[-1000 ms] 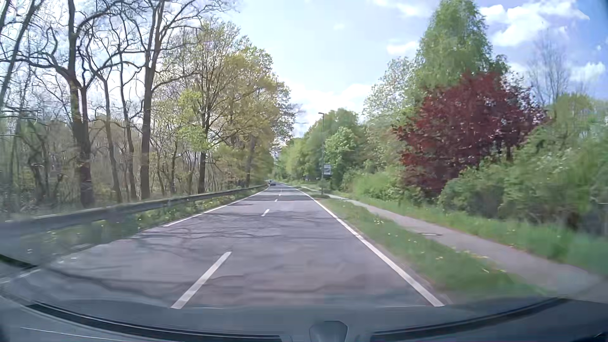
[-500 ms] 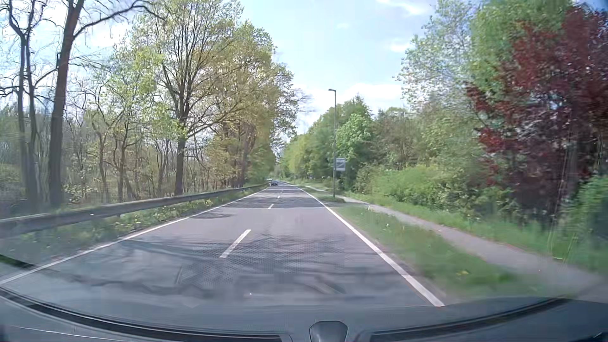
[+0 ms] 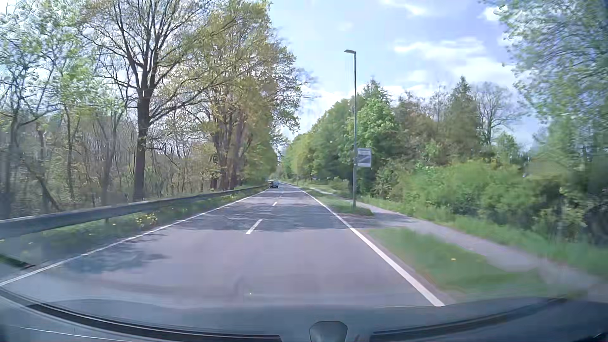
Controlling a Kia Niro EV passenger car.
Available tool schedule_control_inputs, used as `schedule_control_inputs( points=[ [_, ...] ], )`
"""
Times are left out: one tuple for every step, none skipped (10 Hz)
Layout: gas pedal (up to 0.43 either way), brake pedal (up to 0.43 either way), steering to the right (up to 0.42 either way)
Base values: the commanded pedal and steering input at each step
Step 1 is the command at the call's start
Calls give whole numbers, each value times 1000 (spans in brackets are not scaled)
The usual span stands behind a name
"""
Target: Follow the waypoints while adhering to traffic rules and regulations
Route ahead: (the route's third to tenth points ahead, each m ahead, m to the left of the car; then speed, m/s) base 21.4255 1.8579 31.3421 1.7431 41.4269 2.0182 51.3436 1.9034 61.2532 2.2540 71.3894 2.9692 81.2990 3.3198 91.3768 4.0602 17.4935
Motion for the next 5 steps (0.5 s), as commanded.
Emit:
schedule_control_inputs(
  points=[
    [0,0,-5],
    [0,0,-5],
    [0,0,-5],
    [0,0,-5],
    [0,0,-5]
  ],
)
